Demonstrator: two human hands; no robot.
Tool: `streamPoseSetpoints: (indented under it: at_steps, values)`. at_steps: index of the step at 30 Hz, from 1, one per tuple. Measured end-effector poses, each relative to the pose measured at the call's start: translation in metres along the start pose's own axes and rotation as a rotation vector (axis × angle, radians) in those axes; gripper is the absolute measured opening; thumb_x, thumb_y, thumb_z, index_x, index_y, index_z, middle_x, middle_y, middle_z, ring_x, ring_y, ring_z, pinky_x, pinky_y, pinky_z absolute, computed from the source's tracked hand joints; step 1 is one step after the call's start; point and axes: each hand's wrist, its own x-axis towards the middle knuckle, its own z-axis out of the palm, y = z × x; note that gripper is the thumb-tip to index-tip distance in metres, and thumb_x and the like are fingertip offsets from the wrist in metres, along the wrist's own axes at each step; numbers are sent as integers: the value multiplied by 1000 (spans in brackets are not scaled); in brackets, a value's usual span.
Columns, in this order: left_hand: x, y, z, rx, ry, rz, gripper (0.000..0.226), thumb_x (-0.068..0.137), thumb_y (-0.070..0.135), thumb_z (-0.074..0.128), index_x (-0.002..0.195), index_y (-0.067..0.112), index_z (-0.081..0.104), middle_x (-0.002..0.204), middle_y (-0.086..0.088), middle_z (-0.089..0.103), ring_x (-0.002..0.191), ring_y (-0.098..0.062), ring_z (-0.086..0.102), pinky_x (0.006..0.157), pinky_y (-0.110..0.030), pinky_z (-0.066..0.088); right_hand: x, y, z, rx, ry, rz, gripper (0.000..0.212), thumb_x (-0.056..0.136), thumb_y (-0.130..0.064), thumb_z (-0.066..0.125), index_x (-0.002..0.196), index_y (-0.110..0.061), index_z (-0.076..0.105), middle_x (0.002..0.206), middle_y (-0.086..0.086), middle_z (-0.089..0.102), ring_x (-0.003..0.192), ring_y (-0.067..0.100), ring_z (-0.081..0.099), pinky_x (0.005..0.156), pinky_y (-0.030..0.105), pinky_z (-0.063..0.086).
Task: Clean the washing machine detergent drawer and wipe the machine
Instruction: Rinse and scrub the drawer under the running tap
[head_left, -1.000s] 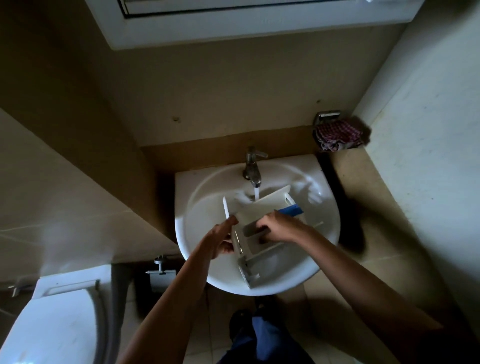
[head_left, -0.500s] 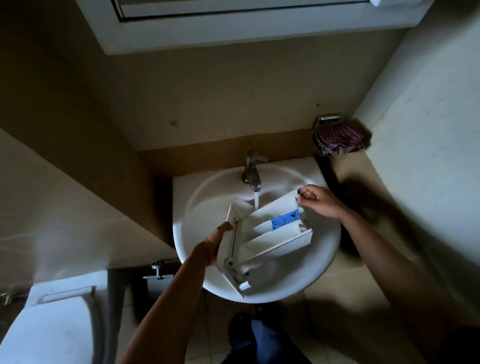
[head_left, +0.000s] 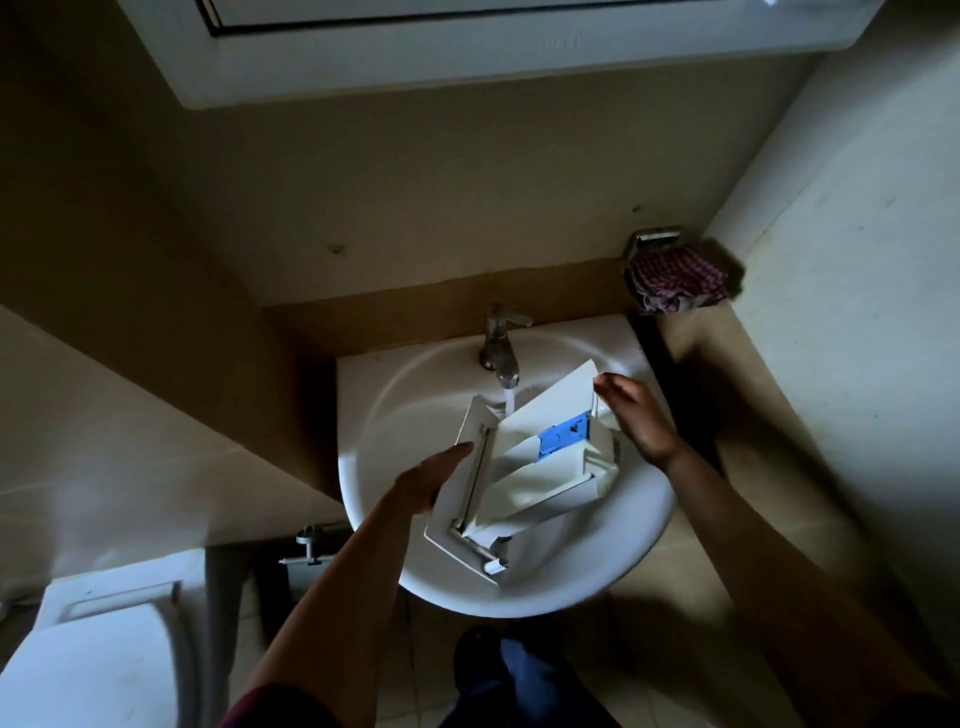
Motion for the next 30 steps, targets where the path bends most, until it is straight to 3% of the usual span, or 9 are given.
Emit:
streamPoseSetpoints:
  at_steps: [3,6,10,14,18,21,24,27,30]
  values:
    - [6,6,1,341,92,131,24,92,37,58,104,18,48,87,-2,50,64,-8,52,63,-24,41,0,-6,2,-72,38,-15,28,93,-38,53,84,-13,63,82,2,61,81,8,51,73,27,39]
    - [17,5,-3,583,153,240,30,96,34,55,108,7,59,83,-2,53,70,-12,49,68,-26,35,-1,-14,4,-121,61,-23,24,95,-32,54,84,-13,64,80,10,65,79,9,54,71,27,39]
    - [21,3,1,591,179,288,36,92,33,61,104,-1,66,84,-13,63,70,-20,56,64,-27,41,-11,-28,6,-163,130,-46,17,95,-20,56,81,-17,65,75,4,64,66,-1,51,63,17,39]
    - [45,-2,10,543,240,336,69,69,59,63,106,1,67,101,-24,67,93,-36,65,80,-43,52,-20,-38,8,-200,204,-59,17,94,-18,58,85,-9,69,76,11,68,64,5,55,61,19,40]
    - [32,15,30,590,359,413,32,93,29,57,101,0,68,97,-24,67,82,-28,60,64,-31,39,-26,-48,11,-245,293,-61,18,93,-14,58,87,-3,71,75,-2,67,65,-13,59,62,6,39]
    - [40,19,40,604,403,411,40,97,33,50,98,-2,68,102,-26,66,95,-35,62,73,-34,44,-29,-53,13,-304,318,-117,17,92,-16,60,81,-8,70,66,3,64,60,3,56,54,11,36]
    - [48,19,45,606,415,381,50,96,49,46,94,4,68,101,-23,66,94,-35,63,71,-33,44,-28,-56,9,-301,210,-122,18,93,-25,58,75,-25,61,67,5,64,62,17,55,59,30,41]
    - [53,20,49,660,436,372,57,89,64,41,107,17,68,109,-16,67,99,-31,65,75,-32,46,-23,-60,2,-204,-21,-17,26,91,-45,46,100,-30,65,96,-2,68,89,13,62,81,31,47]
    - [60,24,52,647,465,368,60,90,64,37,111,17,67,113,-16,67,103,-31,65,80,-34,47,-17,-62,-4,-126,-270,4,32,95,-38,39,122,-41,56,128,-5,55,114,3,53,94,17,40]
